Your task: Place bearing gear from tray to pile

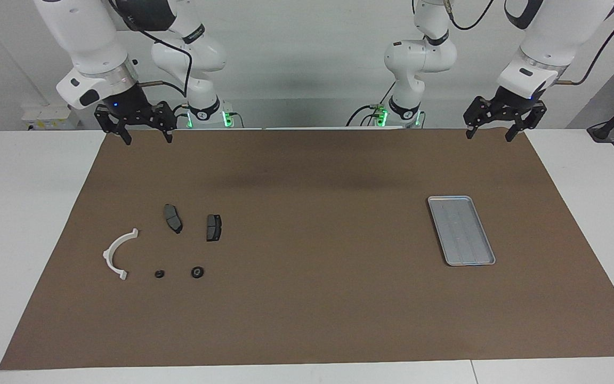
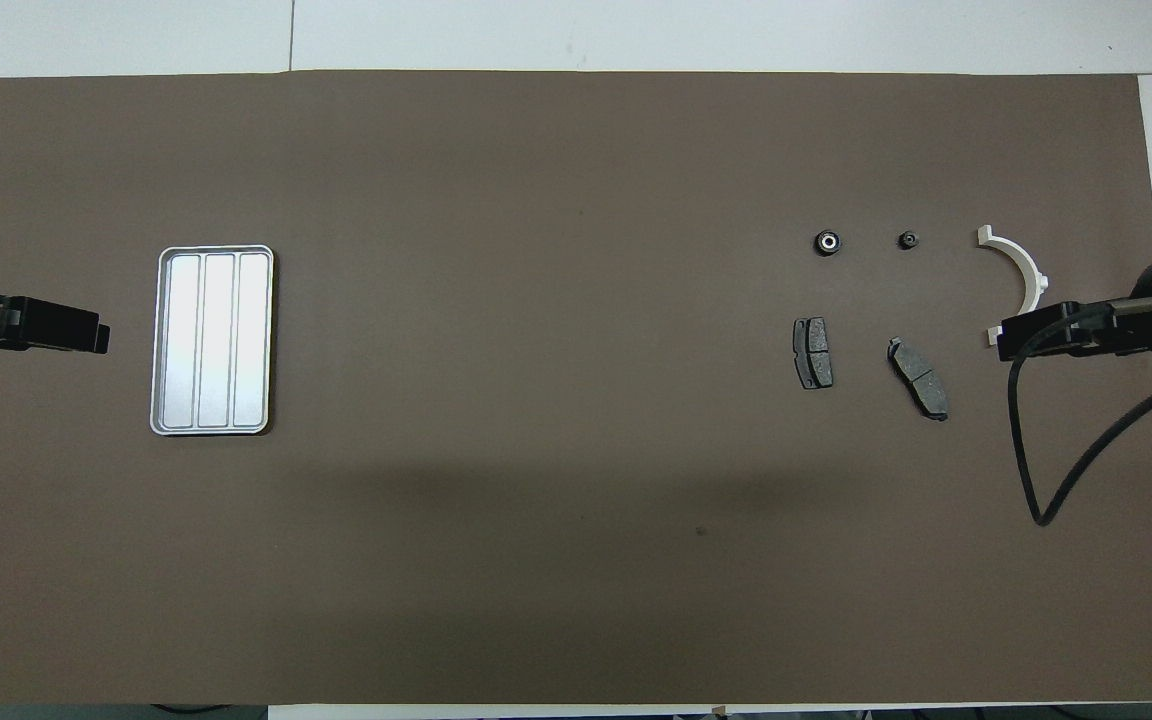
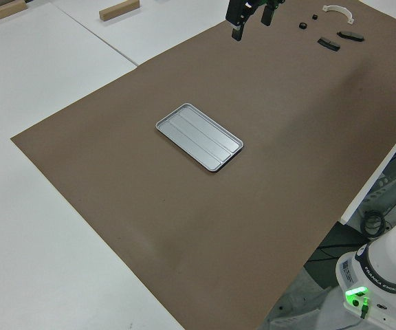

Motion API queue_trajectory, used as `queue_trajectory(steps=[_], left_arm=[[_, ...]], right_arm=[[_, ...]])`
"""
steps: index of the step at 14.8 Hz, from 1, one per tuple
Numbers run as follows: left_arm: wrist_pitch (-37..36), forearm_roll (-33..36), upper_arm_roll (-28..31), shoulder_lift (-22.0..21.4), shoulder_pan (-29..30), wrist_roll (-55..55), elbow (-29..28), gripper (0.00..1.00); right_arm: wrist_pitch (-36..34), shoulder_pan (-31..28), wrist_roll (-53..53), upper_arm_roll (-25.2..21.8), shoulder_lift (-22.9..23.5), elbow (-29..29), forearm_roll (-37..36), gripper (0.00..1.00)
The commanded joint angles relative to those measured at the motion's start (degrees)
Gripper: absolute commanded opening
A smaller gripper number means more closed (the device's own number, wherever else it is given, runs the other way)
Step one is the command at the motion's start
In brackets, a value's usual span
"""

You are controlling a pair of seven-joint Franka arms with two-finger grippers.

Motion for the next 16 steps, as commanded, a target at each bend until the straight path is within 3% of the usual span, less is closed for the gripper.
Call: queue_trajectory(steps=[1,4,16], left_arm=[[-0.8,-0.5,0.3,-1.0,-0.2,-0.5,-0.6,1.0],[-0.8,-0.5,0.3,-1.0,-0.2,-0.5,-0.6,1.0],[-0.8,-0.5,0.3,-1.0,-0.2,-0.5,-0.6,1.0]], right_arm=[[1.5,-0.9,-1.6,-0.4,2.2,1.0,1.1,1.0],[-1.0,-1.3,-1.4,-0.3,5.2,7.9,1.5,1.0],[-3.7,-0.1,-1.0,-0.9,4.4,7.8,0.8,1.0]])
